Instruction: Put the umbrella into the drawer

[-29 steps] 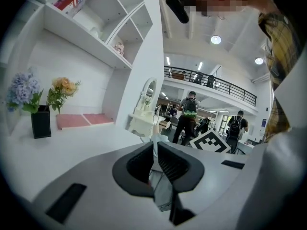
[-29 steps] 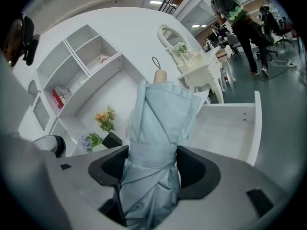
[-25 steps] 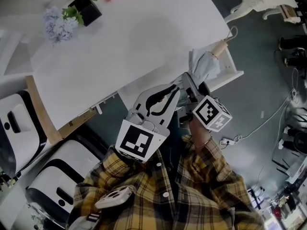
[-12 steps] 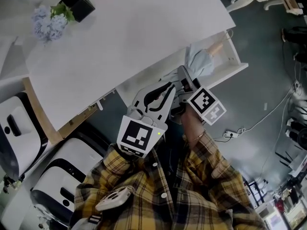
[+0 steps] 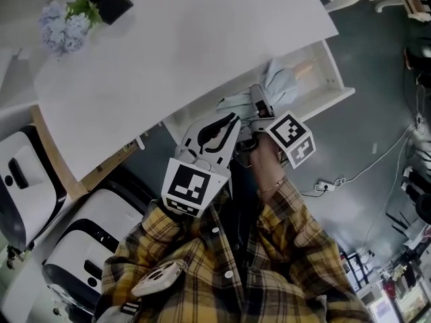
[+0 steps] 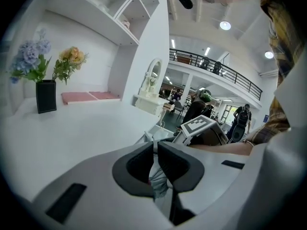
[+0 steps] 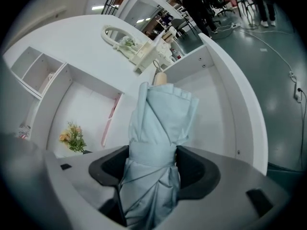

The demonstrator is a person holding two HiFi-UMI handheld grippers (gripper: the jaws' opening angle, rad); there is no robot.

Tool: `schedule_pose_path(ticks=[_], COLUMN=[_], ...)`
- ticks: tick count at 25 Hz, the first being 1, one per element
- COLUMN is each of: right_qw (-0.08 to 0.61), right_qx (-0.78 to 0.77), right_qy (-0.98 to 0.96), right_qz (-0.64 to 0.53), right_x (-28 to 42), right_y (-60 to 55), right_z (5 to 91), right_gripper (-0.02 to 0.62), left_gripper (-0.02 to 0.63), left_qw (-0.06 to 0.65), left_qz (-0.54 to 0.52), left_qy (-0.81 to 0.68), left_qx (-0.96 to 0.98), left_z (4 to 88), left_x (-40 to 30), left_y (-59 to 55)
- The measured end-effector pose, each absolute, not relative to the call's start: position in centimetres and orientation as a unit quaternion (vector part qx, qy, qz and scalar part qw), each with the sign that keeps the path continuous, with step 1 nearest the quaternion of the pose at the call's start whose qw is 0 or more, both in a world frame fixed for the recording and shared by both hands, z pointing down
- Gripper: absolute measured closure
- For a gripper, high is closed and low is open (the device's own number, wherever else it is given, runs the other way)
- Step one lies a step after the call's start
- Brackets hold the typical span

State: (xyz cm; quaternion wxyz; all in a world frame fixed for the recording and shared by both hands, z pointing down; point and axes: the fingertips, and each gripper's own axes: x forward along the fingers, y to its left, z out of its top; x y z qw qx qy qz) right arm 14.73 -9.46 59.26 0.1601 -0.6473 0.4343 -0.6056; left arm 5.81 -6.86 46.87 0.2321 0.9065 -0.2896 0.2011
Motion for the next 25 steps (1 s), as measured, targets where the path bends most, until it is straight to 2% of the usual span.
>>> schedule_pose_path(ticks=[10,25], right_qw=[0.159,0.116], right_qx=[-0.644,-0.670], right_qy=[0.400,0.367], right_qz=[-0.632,-0.634], right_x=[13.7,13.1], right_y=[-10.0,-8.7], right_z=[61.8,65.5], right_gripper=[0.281,0.281], left_gripper=[0.563,0.563], left_qw=[0.251,0.273], left_qz=[0.215,0.232], left_qy=[-0.302,-0.316], left_qx=[0.894,0.878], left_z=[49.3,53.4], left_x=[4.6,3.8], left_y=[-7.1,-7.7])
